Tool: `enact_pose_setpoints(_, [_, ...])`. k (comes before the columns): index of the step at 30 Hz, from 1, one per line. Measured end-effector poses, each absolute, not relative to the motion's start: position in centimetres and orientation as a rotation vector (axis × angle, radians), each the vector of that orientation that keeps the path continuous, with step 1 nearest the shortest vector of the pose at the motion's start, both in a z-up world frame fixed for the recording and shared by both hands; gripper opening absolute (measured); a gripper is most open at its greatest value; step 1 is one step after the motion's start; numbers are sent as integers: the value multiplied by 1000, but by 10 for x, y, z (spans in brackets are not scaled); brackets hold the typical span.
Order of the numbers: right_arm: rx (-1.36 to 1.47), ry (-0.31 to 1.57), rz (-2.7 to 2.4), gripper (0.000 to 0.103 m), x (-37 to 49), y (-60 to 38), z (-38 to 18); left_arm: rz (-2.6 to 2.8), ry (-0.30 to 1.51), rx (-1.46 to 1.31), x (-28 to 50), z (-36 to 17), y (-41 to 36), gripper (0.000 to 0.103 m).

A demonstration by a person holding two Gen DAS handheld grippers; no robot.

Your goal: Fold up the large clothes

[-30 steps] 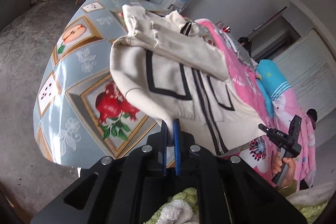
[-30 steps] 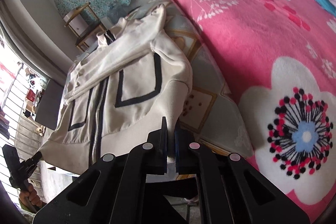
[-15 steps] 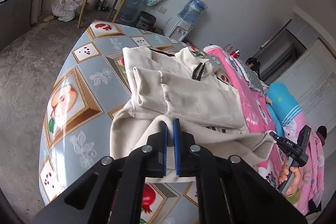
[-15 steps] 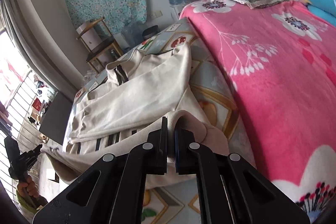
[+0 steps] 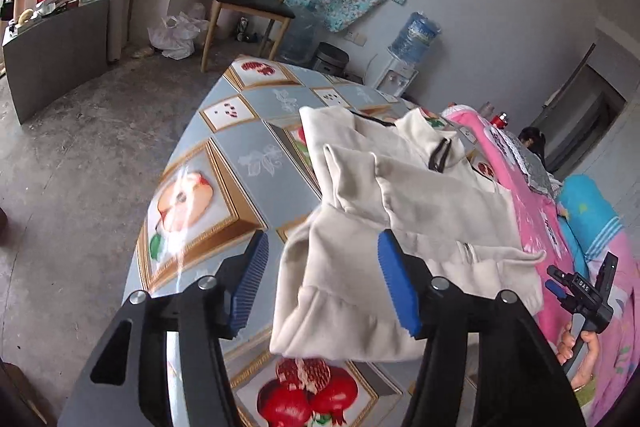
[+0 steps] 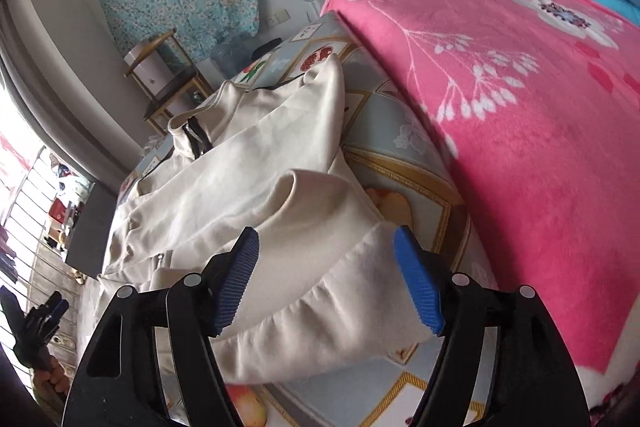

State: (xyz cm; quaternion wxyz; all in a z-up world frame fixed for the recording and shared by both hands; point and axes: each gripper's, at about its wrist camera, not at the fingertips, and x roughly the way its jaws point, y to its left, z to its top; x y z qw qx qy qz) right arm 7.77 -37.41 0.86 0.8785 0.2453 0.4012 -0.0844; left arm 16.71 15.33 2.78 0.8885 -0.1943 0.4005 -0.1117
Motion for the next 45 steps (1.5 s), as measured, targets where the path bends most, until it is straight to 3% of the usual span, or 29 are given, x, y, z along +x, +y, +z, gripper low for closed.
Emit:
enact_pose_setpoints(6, [703,886,-131,72,29,-377,-8,-409,994,-551,132,-9,134,65])
enact_pose_setpoints(12, [788,911,-142,72,23,-379,-31,-344,1074,-861,137,-51,146,65])
enact_pose_setpoints(19, [823,851,-176,72,39,-384,-35,-267,1031,-1081,143,-59,159,70])
enact_pose_setpoints(22, [850,824,-194,73,43,-386,-39,-230,1016,-1089,147,-54,154,78])
enact_pose_setpoints(28, [774,805,-278,73,55,-374,-37,-51,979,-1060,149,-44,141,78])
enact_pose_setpoints(30, [720,805,-332,66,57,-367,-35,10,965,-987,150,-39,130,77])
enact_pose_setpoints(31, [675,809,-368,63,58,-362,-34,40,963,-920,152,-36,122,75])
enact_pose_setpoints(38, [464,842,-455,20,71,-347,-35,13,934,-337,153,-34,70,31])
enact_pose_setpoints(41, [370,842,-428,16,73,-340,-25,-8,876,-185,147,-30,60,15])
enact_pose_setpoints(45, [353,799,-394,14,61,-340,-4,-36,790,-79,133,-11,54,12])
